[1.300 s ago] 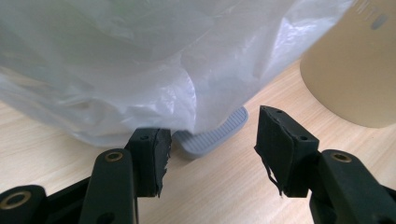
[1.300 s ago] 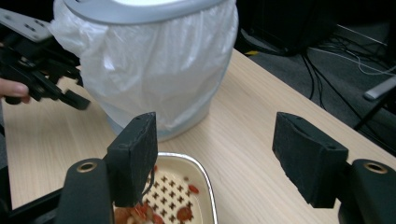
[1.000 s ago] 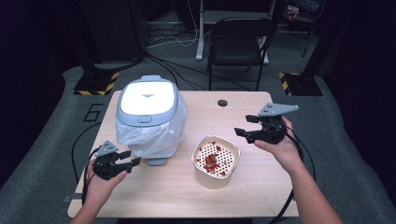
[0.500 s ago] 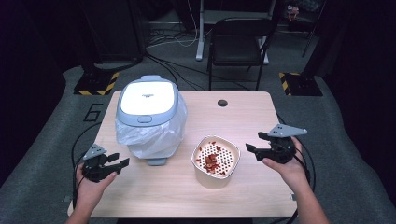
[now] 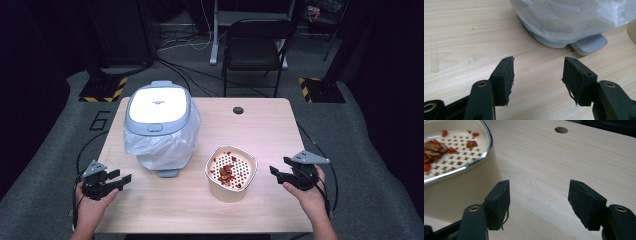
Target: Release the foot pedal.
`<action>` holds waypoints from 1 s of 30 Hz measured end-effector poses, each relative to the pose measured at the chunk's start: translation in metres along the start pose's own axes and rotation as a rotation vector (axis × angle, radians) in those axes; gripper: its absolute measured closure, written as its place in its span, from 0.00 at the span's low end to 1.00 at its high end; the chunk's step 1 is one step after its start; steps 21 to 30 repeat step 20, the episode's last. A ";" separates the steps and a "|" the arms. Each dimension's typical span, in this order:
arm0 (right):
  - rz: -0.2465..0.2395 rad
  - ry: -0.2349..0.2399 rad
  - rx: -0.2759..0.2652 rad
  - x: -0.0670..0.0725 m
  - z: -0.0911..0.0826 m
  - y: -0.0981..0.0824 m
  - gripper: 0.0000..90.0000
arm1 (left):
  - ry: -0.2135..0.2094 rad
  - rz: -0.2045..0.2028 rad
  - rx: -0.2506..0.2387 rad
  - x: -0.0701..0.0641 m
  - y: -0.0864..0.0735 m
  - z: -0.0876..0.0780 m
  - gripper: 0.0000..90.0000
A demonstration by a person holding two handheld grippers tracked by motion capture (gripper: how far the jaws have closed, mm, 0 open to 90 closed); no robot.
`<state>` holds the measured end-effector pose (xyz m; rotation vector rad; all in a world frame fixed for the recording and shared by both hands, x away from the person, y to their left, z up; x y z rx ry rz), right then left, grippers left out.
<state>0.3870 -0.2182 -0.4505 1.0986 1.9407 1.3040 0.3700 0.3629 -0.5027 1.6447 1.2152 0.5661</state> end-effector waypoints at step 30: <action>-0.018 -0.114 0.085 -0.007 0.022 -0.063 0.38 | 0.032 0.016 0.060 0.013 -0.024 0.024 0.45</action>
Point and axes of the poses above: each handheld gripper's, and its own axes: z roughly forward along the jaws, y roughly out of its top, x roughly to its left, the point moved 3 cm from there along z, roughly forward along the jaws, and after that the axes turned 12 degrees about -x, right-handed, at the moved point
